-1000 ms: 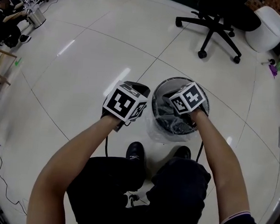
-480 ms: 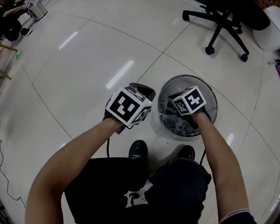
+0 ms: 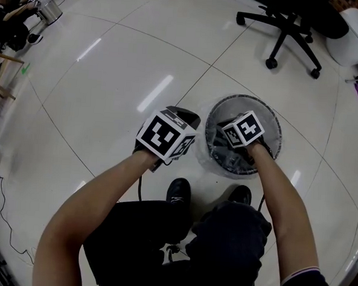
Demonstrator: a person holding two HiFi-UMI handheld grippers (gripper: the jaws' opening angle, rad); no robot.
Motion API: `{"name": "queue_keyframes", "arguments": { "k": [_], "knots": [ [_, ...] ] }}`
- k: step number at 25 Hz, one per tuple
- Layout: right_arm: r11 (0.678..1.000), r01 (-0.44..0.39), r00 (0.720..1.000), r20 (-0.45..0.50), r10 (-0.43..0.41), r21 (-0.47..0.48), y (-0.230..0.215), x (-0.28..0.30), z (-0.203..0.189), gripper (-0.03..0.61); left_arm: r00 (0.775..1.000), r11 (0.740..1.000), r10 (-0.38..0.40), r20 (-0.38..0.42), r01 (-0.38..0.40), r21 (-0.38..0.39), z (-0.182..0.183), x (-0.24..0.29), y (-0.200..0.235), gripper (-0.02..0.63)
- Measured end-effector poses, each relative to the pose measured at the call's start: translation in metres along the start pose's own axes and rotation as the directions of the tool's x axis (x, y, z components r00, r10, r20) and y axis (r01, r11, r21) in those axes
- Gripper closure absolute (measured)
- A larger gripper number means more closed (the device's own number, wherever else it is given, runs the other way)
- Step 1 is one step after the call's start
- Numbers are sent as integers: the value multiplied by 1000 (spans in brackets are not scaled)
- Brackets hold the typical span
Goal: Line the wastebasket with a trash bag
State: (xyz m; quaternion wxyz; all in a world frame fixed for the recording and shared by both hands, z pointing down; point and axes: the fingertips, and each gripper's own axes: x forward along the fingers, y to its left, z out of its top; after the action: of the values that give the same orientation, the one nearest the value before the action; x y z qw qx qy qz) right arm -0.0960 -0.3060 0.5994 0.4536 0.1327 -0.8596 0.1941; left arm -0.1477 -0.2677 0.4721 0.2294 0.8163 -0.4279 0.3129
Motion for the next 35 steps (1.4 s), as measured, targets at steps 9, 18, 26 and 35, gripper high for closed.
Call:
{"name": "queue_keyframes", "arguments": {
  "k": [9, 18, 26, 35],
  "knots": [
    [999, 21, 1000, 14, -21, -38, 5, -1, 18, 575, 1000, 1000, 6, 1, -6, -23, -2, -5, 5, 603],
    [999, 29, 999, -11, -30, -22, 3, -6, -2, 575, 1000, 1000, 11, 8, -11, -25, -1, -6, 6, 603],
    [999, 40, 999, 16, -40, -12, 2, -13, 2, 572, 1000, 1000, 8, 14, -8, -23, 3, -7, 3, 603],
    [997, 73, 996, 62, -70, -39, 3, -37, 26, 563, 999, 999, 36, 12, -35, -30, 4, -13, 10, 603]
  ]
}}
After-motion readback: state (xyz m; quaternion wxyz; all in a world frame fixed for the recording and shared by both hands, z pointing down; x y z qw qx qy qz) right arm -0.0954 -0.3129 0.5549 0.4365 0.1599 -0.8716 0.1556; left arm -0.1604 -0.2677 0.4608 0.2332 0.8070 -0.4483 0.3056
